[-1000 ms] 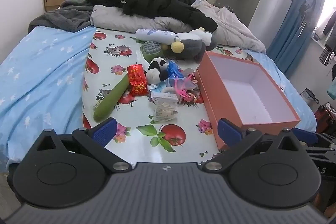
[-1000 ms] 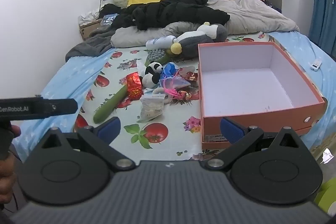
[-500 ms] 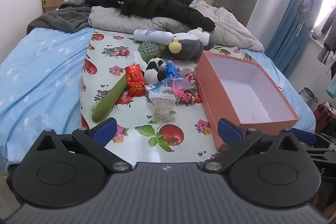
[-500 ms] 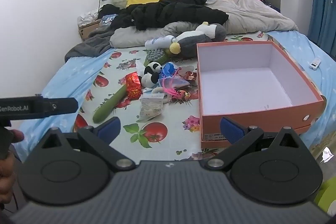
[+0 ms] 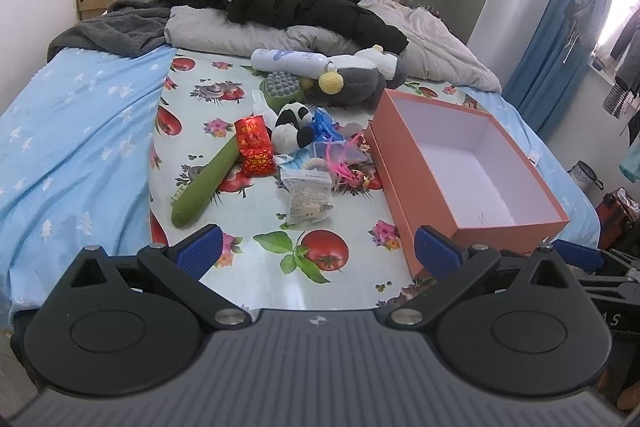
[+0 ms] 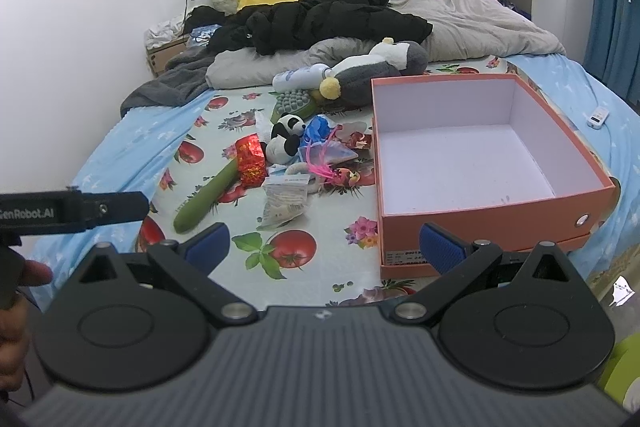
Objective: Organize soft objects
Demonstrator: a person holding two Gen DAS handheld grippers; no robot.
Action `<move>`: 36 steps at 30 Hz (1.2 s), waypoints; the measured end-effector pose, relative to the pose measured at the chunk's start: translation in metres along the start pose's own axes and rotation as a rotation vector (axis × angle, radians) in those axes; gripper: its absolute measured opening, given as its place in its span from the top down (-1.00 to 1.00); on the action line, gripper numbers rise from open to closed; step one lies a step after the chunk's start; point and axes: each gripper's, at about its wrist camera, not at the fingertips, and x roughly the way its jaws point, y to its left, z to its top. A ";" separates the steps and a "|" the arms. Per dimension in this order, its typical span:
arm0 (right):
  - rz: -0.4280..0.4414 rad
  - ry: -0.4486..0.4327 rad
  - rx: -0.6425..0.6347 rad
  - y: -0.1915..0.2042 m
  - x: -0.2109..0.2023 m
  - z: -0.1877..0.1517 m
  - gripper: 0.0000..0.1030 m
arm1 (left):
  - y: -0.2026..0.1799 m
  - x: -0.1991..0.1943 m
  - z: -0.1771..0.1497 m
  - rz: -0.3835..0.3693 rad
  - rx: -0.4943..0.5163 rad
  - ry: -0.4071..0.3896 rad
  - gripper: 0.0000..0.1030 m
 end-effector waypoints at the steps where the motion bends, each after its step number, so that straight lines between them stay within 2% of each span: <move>1: 0.000 0.001 0.000 0.000 0.000 0.000 -1.00 | 0.000 0.001 0.000 -0.001 0.000 0.000 -1.00; 36: 0.000 0.011 0.013 0.000 0.002 -0.004 -1.00 | 0.004 0.001 0.001 0.017 -0.001 -0.002 -1.00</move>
